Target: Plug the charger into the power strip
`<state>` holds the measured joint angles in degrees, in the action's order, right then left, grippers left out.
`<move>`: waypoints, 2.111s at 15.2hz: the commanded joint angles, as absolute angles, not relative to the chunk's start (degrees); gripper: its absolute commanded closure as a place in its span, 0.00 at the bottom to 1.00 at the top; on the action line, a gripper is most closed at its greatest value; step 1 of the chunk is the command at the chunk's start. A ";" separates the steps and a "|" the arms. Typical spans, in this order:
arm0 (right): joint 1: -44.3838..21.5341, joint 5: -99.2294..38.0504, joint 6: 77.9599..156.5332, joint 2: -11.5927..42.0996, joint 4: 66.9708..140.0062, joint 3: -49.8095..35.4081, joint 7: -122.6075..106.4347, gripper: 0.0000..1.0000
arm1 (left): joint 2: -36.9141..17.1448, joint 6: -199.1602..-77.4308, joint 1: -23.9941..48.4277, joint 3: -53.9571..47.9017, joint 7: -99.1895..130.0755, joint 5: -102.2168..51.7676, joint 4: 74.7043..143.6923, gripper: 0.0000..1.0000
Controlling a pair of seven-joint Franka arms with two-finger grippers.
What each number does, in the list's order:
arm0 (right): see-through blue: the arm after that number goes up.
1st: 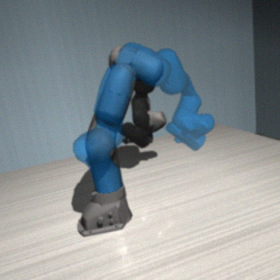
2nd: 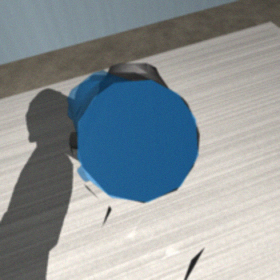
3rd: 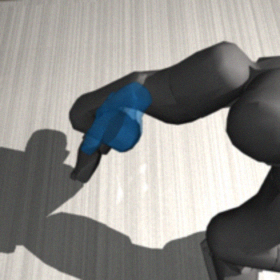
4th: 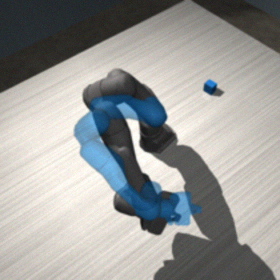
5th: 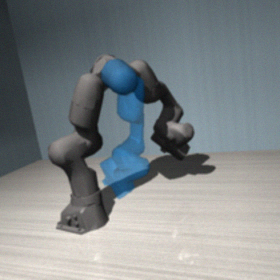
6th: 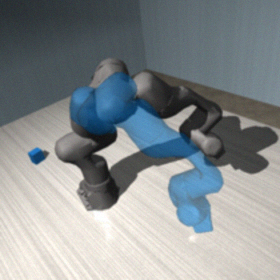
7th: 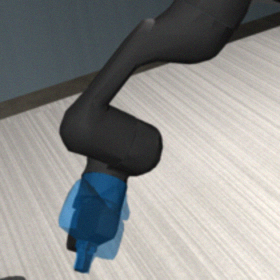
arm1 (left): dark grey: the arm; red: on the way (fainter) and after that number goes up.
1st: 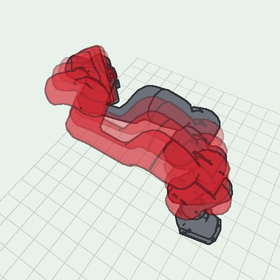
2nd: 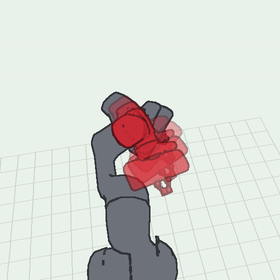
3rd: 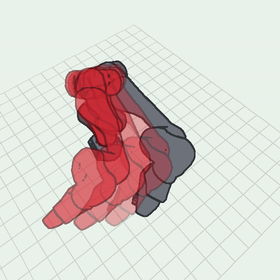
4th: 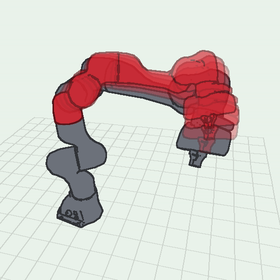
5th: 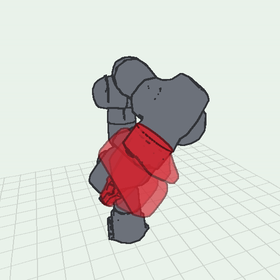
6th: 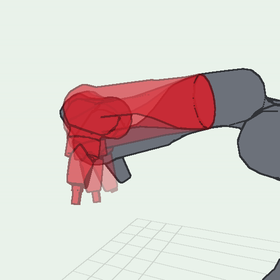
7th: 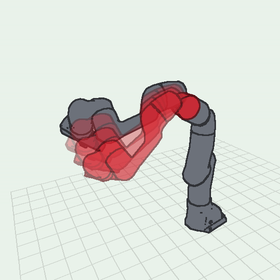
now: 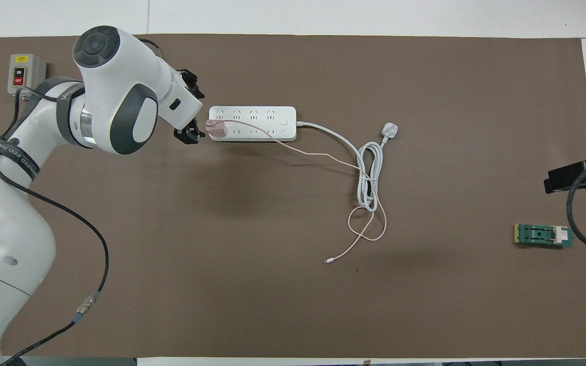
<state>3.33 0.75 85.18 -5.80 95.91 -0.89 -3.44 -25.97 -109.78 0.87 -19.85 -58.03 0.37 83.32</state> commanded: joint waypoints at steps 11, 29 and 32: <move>3.78 1.58 84.46 -6.94 96.77 -1.23 -2.55 0.00 | -11.25 -89.73 -12.12 -19.60 4.05 -1.76 85.08 0.00; 3.78 1.58 84.46 -6.94 96.77 -1.23 -2.55 0.00 | -5.90 -85.08 -15.38 -19.60 13.36 1.49 86.47 0.00; 3.78 1.58 84.46 -6.94 96.77 -1.23 -2.55 0.00 | -1.08 -85.95 -13.64 -18.11 10.55 1.58 91.73 0.00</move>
